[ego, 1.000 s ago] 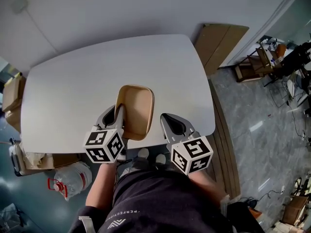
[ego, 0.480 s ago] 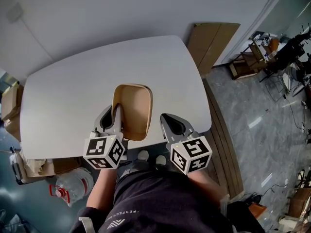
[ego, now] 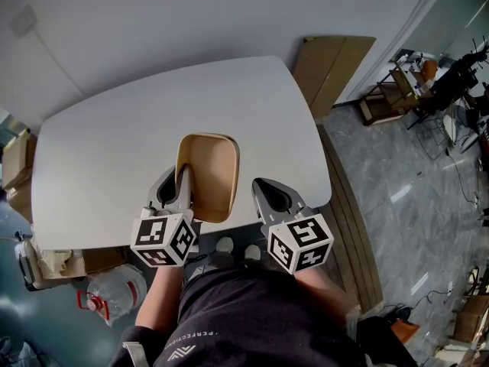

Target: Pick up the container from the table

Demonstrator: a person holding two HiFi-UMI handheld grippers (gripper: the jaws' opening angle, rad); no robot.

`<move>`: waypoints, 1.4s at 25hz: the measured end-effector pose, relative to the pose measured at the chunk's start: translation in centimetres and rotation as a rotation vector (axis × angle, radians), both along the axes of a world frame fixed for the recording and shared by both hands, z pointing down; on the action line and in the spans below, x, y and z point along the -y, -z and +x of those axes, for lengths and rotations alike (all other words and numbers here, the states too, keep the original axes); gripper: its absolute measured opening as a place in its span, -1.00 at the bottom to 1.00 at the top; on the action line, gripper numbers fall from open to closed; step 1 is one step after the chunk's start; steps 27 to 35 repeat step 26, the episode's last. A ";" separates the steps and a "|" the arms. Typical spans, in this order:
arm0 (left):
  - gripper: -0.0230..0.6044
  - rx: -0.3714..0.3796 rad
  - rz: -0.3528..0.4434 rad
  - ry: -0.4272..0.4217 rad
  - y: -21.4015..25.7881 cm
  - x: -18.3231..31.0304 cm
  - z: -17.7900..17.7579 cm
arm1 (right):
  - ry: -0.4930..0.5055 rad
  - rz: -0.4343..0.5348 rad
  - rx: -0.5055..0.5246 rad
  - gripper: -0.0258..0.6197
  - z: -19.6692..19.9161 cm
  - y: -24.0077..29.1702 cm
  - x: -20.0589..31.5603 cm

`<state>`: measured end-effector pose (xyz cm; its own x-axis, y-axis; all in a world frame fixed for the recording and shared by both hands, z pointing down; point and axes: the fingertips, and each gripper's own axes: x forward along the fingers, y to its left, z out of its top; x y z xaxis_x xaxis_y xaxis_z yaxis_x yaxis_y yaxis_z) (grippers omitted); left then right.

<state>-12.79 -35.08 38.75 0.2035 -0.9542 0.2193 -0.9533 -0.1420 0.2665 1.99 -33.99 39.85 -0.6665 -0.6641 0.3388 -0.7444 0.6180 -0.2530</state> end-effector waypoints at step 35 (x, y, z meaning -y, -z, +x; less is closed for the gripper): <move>-0.83 0.001 -0.030 -0.013 -1.0 -0.2 0.5 | -0.017 0.010 0.022 -0.92 0.4 0.2 0.3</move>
